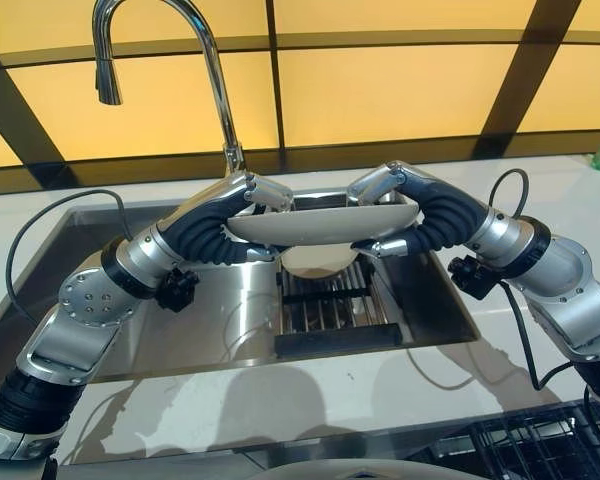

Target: Pick up plates and place into dishwasher.

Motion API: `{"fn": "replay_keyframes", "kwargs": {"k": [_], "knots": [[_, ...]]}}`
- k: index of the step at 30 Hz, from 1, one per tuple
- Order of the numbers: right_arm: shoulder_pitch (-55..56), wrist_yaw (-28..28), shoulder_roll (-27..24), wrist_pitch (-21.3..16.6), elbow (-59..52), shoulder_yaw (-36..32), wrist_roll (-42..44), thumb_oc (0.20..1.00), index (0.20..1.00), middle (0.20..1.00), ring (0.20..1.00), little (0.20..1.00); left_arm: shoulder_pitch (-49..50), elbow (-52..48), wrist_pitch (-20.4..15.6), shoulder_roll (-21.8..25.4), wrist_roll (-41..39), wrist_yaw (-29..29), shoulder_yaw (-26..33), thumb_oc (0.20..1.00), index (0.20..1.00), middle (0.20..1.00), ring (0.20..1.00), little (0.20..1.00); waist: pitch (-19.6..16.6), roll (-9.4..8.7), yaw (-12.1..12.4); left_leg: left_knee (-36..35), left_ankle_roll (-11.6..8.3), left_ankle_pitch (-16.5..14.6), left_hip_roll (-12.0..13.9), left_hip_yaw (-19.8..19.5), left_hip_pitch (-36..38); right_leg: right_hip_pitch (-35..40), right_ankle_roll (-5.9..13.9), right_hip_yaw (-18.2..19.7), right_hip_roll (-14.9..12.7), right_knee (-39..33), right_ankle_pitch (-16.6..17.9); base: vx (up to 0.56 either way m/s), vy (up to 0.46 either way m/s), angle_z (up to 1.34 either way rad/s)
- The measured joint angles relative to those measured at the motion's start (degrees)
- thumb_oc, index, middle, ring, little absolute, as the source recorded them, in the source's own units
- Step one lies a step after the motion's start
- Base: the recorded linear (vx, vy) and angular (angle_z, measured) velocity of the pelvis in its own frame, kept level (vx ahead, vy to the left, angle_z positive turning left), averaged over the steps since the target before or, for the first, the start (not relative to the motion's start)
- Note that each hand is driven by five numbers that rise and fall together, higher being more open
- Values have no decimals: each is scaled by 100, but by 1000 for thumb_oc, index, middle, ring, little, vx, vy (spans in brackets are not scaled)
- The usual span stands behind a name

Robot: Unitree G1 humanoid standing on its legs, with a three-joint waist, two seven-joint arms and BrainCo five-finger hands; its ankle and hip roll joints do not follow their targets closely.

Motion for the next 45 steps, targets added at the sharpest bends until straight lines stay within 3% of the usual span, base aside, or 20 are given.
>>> {"fn": "replay_keyframes", "kwargs": {"k": [1, 2, 3, 4, 8, 17, 20, 22, 23, 24, 25, 31, 37, 41, 42, 43, 44, 45], "knots": [[1, -19, 4, 0, 0, 0, -2, 200, 200, 200, 200, 200, 1, 0, 2, -12, 3, 20, 0, 200, 200, 200, 200, 200, -1, -1, -2, 0, 0, 0, -1, 0, 1, 1, 0, 1, 0, 0, 0, 0, 0, 0], [4, -54, 9, 0, 0, 1, -5, 200, 200, 200, 200, 200, 1, 0, 8, -30, 12, 46, 0, 410, 410, 410, 410, 410, -1, -2, 1, 0, 0, 0, 0, 0, 2, 2, 0, 1, 0, 0, 0, 0, 0, 0], [12, -79, 15, -2, 0, 1, -23, 200, 200, 200, 200, 200, 2, 0, 24, -38, 23, 65, 0, 765, 765, 765, 765, 765, -2, -2, -4, -1, 0, 0, 1, 2, 4, 2, 0, 3, 2, -3, 0, -37, -32, -1], [20, -119, 39, -3, 0, 1, -83, 200, 200, 200, 200, 200, 4, 0, 58, -71, 32, 99, 0, 1000, 1000, 1000, 1000, 1000, -2, -2, -3, -1, 0, -1, 1, 2, 5, 2, 0, 6, 3, -2, 0, -66, -42, -1], [109, -265, 229, -11, -5, 4, -252, 200, 200, 200, 200, 200, 4, -3, 267, -390, 21, 629, 19, 1000, 1000, 1000, 1000, 1000, -9, -12, -8, 1, 1, -1, 4, 11, 8, -8, -2, 57, 18, 2, 1, -58, -52, -4], [553, -417, 204, 36, 38, -456, -571, 200, 200, 200, 200, 200, 148, 3, 266, -599, 12, 1387, 411, 1000, 1000, 1000, 1000, 1000, 30, -76, 1, 234, -49, -116, 11, 87, -30, -80, -12, 296, 76, 15, 2, -52, -45, -12], [552, -454, 188, 41, 36, -471, -602, 200, 200, 200, 200, 200, 419, 15, 231, -621, 11, 1458, 590, 1000, 1000, 1000, 1000, 1000, 136, -207, 104, 707, -124, -248, -26, -618, -121, -154, -53, 653, 22, 105, 15, -108, 94, -60], [530, -521, 121, 44, 81, -467, -630, 200, 200, 200, 200, 200, 575, 36, 187, -640, 11, 1459, 721, 1000, 1000, 1000, 1000, 1000, 194, -242, 229, 884, -45, -324, -73, -1117, -124, -231, -50, 1020, -10, 111, 20, -66, 196, -90], [512, -582, 47, 44, 108, -470, -632, 200, 200, 200, 200, 200, 585, 46, 148, -640, 11, 1466, 746, 1000, 1000, 1000, 1000, 1000, 205, -162, 277, 859, -51, -422, -49, -1234, -100, -237, -20, 1078, 20, 110, 56, -75, 246, -52], [517, -619, -5, 42, 122, -538, -667, 200, 200, 200, 200, 200, 584, 32, 107, -657, 11, 1476, 752, 1000, 1000, 1000, 1000, 1000, 194, -30, 143, 735, -62, -567, 14, -1242, -82, -269, 32, 1075, 60, 103, 85, -86, 306, -26], [570, -642, 45, 39, 132, -652, -746, 200, 200, 200, 200, 200, 586, 34, 84, -694, 9, 1483, 753, 1000, 1000, 1000, 1000, 1000, 183, 7, 49, 580, -89, -560, 34, -1219, -33, -355, 91, 1109, 39, 124, 111, -69, 262, -15], [634, -817, 70, 40, 344, -938, -1132, 200, 200, 200, 200, 200, 522, 146, 106, -718, 10, 1525, 744, 1000, 1000, 1000, 1000, 1000, 231, -34, -179, 240, 166, -330, -270, -907, 21, -542, 362, 1181, -273, 114, 263, -66, 226, -22], [849, -1087, 85, 43, 680, -1210, -1435, 200, 200, 200, 200, 200, 435, 286, 103, -568, -3, 1646, 749, 1000, 1000, 1000, 1000, 1000, 450, -141, -289, 61, 172, -265, -276, -583, 149, -712, 390, 1236, -238, 190, 364, -82, 82, -26], [915, -1219, 86, 37, 967, -1393, -1516, 200, 200, 200, 200, 200, 388, 332, 104, -528, 3, 1773, 917, 1000, 1000, 1000, 1000, 1000, 632, -302, -300, 11, 166, -241, -227, 1, 213, -1058, 315, 810, -248, 341, 477, -126, 60, -68], [976, -1265, 85, 38, 1078, -1529, -1532, 200, 200, 200, 200, 200, 390, 378, 107, -526, 4, 1817, 948, 1000, 1000, 1000, 1000, 1000, 674, -295, -306, 12, 159, -245, -185, 155, 232, -1106, 363, 522, -296, 330, 374, -119, 33, -77], [1090, -1308, 96, 38, 1142, -1716, -1536, 200, 200, 200, 200, 200, 398, 394, 107, -527, 7, 1830, 977, 1000, 1000, 1000, 1000, 1000, 704, -234, -253, 10, 144, -257, -84, 301, 234, -1166, 357, 319, -306, 558, 325, -125, 6, -72], [1312, -1367, 92, 37, 1175, -1946, -1536, 200, 200, 200, 200, 200, 441, 412, 105, -564, 11, 1850, 1040, 1000, 1000, 1000, 1000, 1000, 751, -139, -227, 16, 130, -275, 83, 475, 212, -1327, 338, 92, -276, 1354, 137, -137, -15, -65], [1518, -1413, 65, 36, 1180, -2124, -1546, 200, 200, 200, 200, 200, 472, 452, 99, -573, 21, 1856, 1134, 1000, 1000, 1000, 1000, 1000, 740, -165, -270, 69, 49, -308, 116, 540, 274, -1404, 346, 7, -259, 1885, -145, -123, -45, -61]]}}
